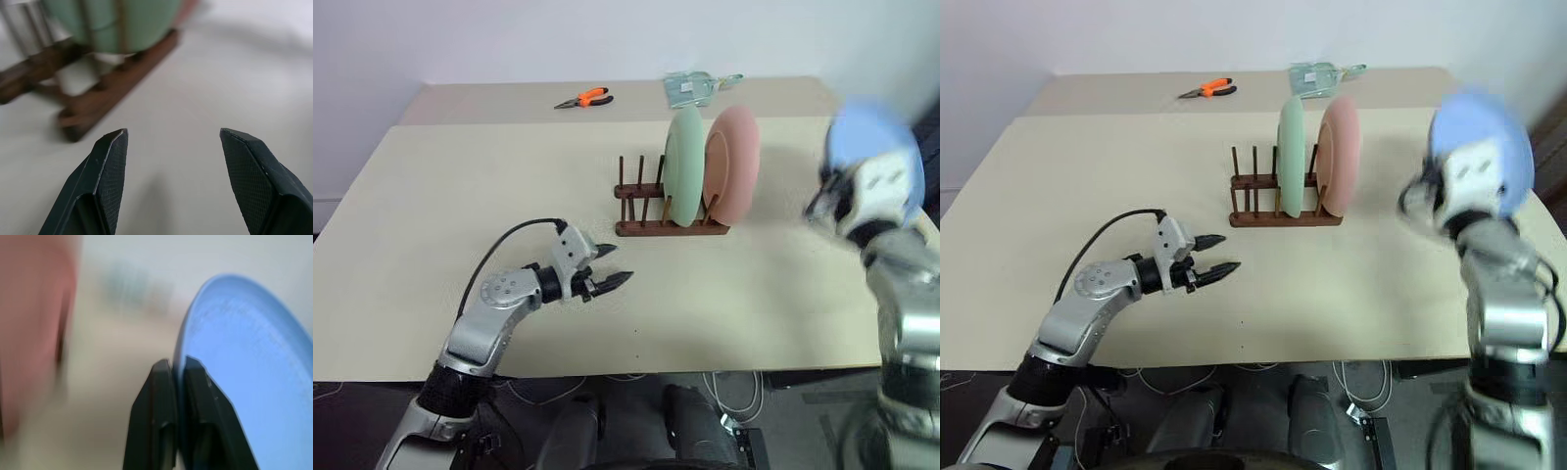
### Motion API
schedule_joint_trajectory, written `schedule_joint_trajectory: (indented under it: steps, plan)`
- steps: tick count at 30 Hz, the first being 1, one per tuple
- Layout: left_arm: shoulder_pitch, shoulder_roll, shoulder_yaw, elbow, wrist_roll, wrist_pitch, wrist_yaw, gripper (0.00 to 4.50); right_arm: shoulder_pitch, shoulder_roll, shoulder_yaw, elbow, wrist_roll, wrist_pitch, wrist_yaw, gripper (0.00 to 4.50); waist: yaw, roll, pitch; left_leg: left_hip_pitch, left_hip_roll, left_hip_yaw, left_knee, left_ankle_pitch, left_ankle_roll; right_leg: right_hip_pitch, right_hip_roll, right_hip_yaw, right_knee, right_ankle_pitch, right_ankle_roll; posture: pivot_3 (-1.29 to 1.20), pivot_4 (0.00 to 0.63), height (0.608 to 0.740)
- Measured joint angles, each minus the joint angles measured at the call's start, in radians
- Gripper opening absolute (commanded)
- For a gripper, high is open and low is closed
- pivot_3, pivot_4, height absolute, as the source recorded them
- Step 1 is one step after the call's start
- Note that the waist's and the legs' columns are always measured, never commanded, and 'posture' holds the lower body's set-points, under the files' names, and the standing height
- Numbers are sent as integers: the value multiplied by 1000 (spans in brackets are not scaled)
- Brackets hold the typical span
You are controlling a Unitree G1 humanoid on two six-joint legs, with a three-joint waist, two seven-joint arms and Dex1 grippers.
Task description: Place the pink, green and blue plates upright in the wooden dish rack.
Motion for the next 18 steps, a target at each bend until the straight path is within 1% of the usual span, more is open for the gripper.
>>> schedule_joint_trajectory:
  steps: [2,4,5,7,10,11,13,14,16,18]
  plan:
    - [-7,0,25,36,18,-36,20,3082,-149,21,-45,-80,147,50,-13,43,6,-2,-1,0,1,-5,-2,0,0,0,1,-4,0,1,-2,0,150,740]
    - [-9,3,52,74,34,-66,39,3082,-255,66,-62,-123,320,113,-35,43,10,-5,-3,-1,1,-8,-2,0,0,1,1,-6,-1,1,-2,0,150,740]
    - [-9,4,62,88,41,-76,48,3082,-290,96,-63,-133,411,145,-55,43,11,-5,-3,-1,0,-8,-2,0,0,1,0,-6,-2,1,-2,0,150,740]
    - [-2,9,76,101,49,-95,57,3082,-351,200,-51,-135,579,197,-134,43,6,-5,-3,-1,0,-6,-2,0,0,1,-2,-3,-2,2,-2,0,150,740]
    - [8,7,75,101,60,-113,61,3082,-394,312,9,-138,756,230,-241,43,5,-4,-2,-1,-1,-6,-1,0,0,0,-2,-2,-2,2,-3,0,150,740]
    - [12,6,75,100,61,-114,63,3082,-401,353,31,-138,798,230,-271,43,6,-4,-2,-1,-1,-6,-1,0,0,0,-2,-3,-1,2,-2,0,150,740]
    - [28,1,80,98,60,-115,68,3082,-405,482,78,-125,883,222,-351,43,2,-4,-3,0,-1,-6,-2,0,0,-1,-1,-2,1,2,-2,0,150,740]
    - [31,-8,81,97,59,-115,69,3082,-403,527,106,-108,909,222,-383,43,1,-3,-3,-1,-1,-6,-2,0,0,-3,-1,-2,3,2,-2,0,150,740]
    - [38,-14,83,91,58,-115,70,3082,-401,584,164,-56,933,226,-442,43,0,-4,-3,-1,-1,-5,-2,0,0,-6,-2,-1,8,2,-2,0,150,740]
    - [51,-12,100,86,55,-117,69,3082,-394,605,188,-9,936,223,-479,43,2,-4,-3,-1,-1,-4,-2,0,-1,-6,-1,-1,9,2,-2,0,150,740]
